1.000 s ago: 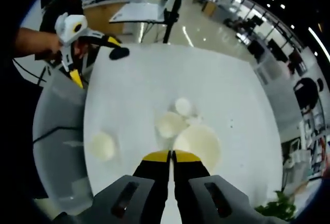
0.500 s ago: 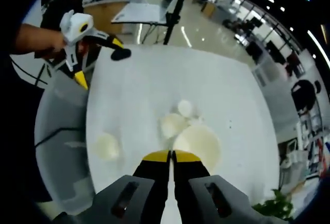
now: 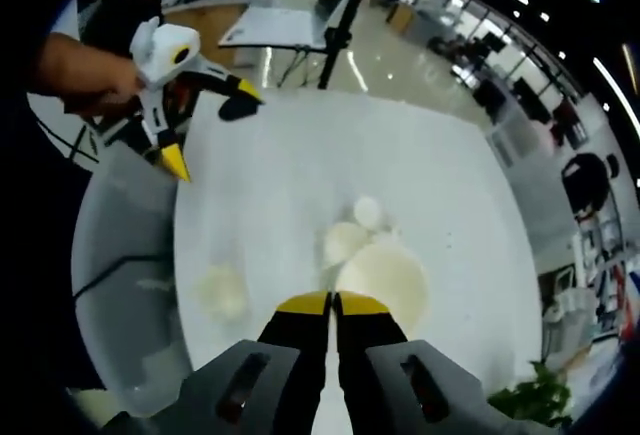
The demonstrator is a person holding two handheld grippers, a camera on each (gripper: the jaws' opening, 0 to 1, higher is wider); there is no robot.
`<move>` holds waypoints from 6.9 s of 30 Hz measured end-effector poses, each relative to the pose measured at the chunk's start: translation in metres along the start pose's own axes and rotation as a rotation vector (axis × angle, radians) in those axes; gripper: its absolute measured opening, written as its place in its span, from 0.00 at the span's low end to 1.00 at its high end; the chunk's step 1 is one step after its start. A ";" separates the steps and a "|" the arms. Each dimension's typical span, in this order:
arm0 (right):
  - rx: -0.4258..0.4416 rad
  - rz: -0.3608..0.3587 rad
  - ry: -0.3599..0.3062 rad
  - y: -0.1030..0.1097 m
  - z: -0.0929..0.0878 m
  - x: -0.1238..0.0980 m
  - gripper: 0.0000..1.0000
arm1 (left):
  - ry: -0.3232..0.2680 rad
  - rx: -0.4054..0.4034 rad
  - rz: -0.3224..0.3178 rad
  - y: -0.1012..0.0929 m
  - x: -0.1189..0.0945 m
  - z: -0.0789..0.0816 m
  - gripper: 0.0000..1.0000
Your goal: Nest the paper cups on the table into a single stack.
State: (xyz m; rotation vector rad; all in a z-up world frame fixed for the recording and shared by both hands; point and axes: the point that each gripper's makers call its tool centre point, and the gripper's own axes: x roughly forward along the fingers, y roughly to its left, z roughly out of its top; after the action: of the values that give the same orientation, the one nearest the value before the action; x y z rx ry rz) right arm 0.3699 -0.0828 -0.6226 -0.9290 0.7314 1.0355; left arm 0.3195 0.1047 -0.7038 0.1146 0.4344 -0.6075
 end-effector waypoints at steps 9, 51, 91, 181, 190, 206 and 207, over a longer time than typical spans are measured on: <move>0.032 -0.016 0.004 0.012 0.004 -0.008 0.00 | 0.006 0.065 -0.034 0.002 0.009 0.004 0.98; 0.003 0.093 0.027 0.080 -0.004 0.001 0.00 | -0.059 0.045 -0.043 -0.001 0.031 0.022 0.99; -0.088 0.068 0.027 0.104 -0.006 -0.004 0.00 | -0.028 0.040 -0.066 -0.009 0.028 0.012 0.99; 0.114 0.198 -0.112 0.142 -0.039 0.078 0.20 | -0.009 -0.010 -0.051 -0.017 0.023 -0.008 0.98; 0.319 0.095 -0.334 0.082 -0.025 0.037 0.39 | -0.032 -0.032 -0.022 -0.005 0.024 -0.001 0.98; 0.438 -0.120 -0.522 0.027 -0.076 0.015 0.58 | -0.051 -0.047 -0.057 -0.010 0.023 0.003 0.99; 0.443 -0.132 -0.528 0.026 -0.079 0.016 0.60 | -0.061 -0.039 -0.061 -0.011 0.022 0.005 0.99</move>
State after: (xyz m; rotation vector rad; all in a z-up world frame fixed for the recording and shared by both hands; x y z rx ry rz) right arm 0.3450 -0.1422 -0.6777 -0.2931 0.4196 0.8964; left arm 0.3312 0.0825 -0.7081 0.0452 0.3914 -0.6606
